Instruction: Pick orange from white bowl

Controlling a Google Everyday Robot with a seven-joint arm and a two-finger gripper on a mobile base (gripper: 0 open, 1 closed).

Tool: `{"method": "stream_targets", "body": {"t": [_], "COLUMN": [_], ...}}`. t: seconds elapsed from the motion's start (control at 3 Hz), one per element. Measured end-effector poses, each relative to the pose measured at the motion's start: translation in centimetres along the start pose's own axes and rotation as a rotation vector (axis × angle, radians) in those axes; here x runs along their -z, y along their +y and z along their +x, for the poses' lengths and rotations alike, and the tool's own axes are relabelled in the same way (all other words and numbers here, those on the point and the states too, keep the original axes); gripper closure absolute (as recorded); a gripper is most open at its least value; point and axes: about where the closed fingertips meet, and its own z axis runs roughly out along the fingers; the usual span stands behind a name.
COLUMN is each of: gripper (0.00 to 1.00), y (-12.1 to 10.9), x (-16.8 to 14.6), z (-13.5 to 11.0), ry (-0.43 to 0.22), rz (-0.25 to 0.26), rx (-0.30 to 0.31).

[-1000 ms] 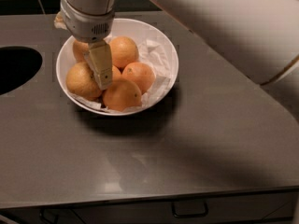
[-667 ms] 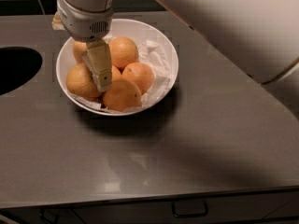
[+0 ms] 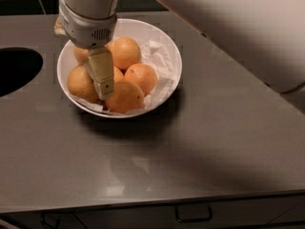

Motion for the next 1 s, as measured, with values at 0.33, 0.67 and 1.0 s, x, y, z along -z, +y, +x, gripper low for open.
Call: {"method": "stream_targets", "body": {"t": [0.33,0.67,1.0], "gripper": [0.18,0.19,0.16], "y": [-0.2,-0.57,-0.49], "x": [-0.57,-0.94,-0.73], "z": [0.6,0.89,0.46], "ry": [0.011,0.004,-0.012], "rz": [0.03,0.044,0.012], "rx": [-0.024,-0.047,-0.036]}}
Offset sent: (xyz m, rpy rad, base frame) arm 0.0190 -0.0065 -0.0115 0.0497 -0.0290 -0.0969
